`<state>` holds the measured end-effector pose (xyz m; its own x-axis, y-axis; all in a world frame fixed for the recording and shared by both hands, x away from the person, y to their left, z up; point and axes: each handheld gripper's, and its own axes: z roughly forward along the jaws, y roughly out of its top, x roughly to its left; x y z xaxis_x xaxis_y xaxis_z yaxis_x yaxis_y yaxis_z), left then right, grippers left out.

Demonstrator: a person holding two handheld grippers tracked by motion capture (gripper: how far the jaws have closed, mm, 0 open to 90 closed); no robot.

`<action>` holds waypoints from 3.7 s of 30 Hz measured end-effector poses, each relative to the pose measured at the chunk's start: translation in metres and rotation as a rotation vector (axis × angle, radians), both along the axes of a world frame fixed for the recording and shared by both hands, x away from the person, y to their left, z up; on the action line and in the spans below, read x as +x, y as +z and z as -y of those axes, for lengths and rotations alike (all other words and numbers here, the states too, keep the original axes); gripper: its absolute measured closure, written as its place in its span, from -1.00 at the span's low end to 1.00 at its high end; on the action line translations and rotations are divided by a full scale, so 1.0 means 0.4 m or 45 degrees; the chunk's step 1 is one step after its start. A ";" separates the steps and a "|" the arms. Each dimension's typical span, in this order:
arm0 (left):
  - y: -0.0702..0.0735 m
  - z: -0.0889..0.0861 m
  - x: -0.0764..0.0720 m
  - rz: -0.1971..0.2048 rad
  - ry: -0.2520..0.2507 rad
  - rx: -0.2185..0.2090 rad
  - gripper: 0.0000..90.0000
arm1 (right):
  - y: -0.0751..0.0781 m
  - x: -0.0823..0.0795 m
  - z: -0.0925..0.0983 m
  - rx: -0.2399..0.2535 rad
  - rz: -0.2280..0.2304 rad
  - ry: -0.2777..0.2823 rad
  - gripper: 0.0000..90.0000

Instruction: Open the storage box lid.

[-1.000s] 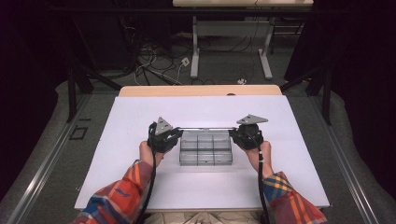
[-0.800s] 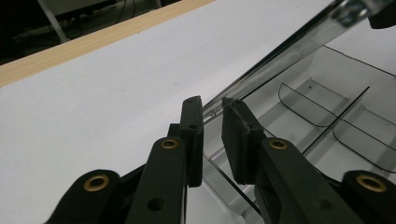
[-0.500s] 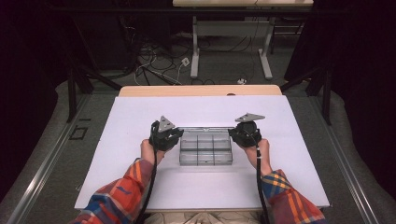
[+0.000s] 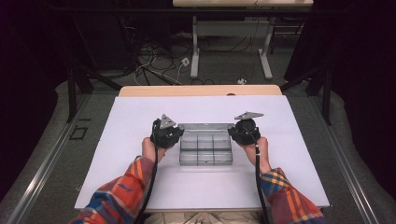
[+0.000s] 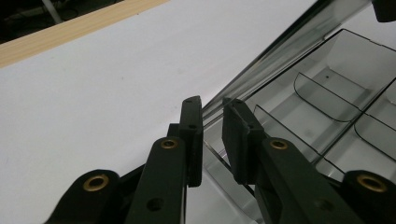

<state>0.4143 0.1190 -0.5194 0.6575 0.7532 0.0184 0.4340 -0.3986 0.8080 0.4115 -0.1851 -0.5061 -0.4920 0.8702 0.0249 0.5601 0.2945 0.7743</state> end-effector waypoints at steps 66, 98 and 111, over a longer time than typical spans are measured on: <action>0.017 -0.030 -0.060 -0.065 -0.062 0.059 -0.38 | -0.016 -0.066 0.082 0.092 -0.086 0.087 -0.14; 0.001 -0.089 -0.196 -0.140 -0.111 0.143 -0.99 | -0.029 -0.139 0.141 0.082 -0.166 0.220 -0.91; -0.007 -0.100 -0.199 -0.181 -0.121 0.144 -1.00 | -0.053 -0.129 0.172 0.054 -0.182 0.219 -0.96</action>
<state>0.3348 0.1590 -0.5221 0.7277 0.6859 0.0011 0.4968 -0.5281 0.6887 0.3600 -0.2537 -0.5271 -0.6218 0.7706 0.1397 0.6094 0.3641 0.7043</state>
